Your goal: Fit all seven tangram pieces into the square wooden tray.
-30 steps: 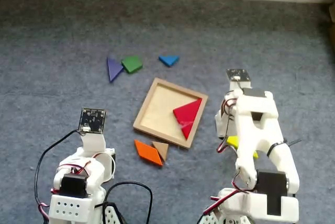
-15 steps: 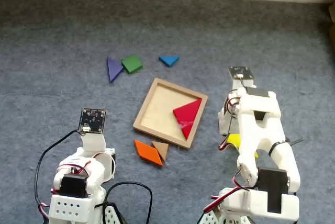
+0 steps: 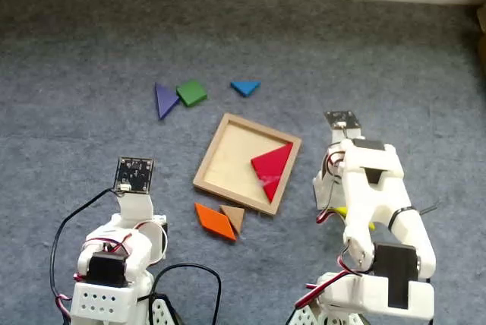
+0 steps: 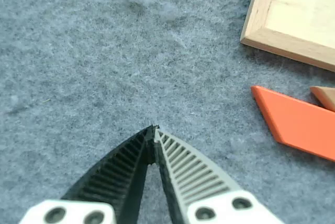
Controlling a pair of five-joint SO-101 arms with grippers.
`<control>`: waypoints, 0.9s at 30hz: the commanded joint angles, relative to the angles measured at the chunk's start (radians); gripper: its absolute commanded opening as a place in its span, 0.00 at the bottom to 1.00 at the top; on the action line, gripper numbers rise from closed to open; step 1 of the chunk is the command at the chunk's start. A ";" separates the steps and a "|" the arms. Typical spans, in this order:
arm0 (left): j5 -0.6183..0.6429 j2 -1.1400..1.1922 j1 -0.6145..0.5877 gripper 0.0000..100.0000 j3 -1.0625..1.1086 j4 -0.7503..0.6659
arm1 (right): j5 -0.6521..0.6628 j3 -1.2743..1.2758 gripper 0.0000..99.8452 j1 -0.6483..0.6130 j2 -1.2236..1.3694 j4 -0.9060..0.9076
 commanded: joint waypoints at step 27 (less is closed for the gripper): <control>-0.003 -0.027 -0.012 0.01 0.019 0.006 | 0.032 -0.010 0.16 0.015 -0.019 -0.005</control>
